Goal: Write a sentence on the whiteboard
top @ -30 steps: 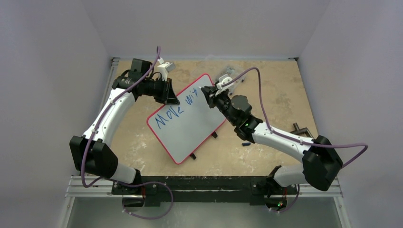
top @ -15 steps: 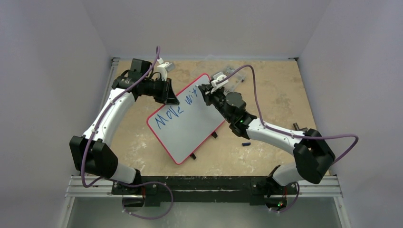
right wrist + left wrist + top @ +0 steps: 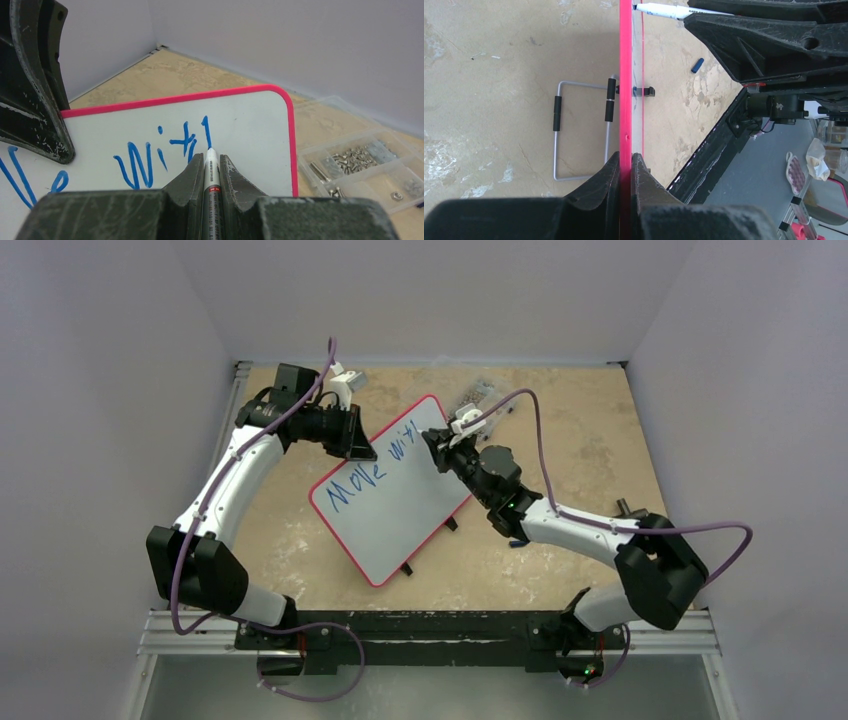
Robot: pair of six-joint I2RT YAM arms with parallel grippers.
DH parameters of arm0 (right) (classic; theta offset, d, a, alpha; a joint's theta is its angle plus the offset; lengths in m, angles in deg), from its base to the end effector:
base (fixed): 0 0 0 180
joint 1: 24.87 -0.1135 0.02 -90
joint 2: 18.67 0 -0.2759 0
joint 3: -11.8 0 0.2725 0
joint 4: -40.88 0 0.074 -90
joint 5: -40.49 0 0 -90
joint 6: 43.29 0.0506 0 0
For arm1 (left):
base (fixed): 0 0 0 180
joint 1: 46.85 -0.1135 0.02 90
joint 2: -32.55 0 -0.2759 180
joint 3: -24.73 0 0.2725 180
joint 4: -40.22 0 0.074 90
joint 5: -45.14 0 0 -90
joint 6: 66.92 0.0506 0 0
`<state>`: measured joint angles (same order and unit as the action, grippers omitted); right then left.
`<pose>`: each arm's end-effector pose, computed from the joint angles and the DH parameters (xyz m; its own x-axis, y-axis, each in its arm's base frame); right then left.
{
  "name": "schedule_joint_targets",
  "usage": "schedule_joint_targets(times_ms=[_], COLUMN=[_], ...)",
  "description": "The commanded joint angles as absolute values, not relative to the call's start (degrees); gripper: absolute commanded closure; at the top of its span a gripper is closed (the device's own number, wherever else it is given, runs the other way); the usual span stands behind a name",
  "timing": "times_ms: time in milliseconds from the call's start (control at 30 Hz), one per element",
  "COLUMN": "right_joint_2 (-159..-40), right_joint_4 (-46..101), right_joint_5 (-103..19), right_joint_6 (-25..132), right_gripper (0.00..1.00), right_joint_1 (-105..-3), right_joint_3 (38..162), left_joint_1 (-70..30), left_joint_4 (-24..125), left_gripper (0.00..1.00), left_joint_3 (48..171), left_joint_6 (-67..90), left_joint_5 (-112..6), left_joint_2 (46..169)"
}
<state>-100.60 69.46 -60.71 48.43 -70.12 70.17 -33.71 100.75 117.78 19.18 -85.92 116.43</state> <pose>0.2564 0.2446 0.2886 0.0448 0.0870 -0.9952 -0.5620 0.8258 0.0469 0.3134 -0.1073 0.3437 -0.7977 0.1336 -0.5881 0.5178 0.6516 -0.5543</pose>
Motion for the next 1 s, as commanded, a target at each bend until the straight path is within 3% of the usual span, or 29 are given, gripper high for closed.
schedule_joint_targets(times_ms=[0,967], right_joint_2=[-99.1,-102.2], right_joint_4=[69.1,68.0], right_joint_5=[-60.3,-60.0], right_joint_6=[51.0,48.2], right_gripper=[1.0,1.0], right_joint_1=[-70.0,-70.0], right_joint_3=[67.8,74.3], left_joint_1=[-33.7,-33.7], left_joint_4=[98.4,98.3], left_gripper=[1.0,1.0], left_joint_3=[118.4,118.3], left_joint_6=[22.0,21.9], left_joint_5=[-85.7,-85.6], left_joint_2=[114.4,114.0])
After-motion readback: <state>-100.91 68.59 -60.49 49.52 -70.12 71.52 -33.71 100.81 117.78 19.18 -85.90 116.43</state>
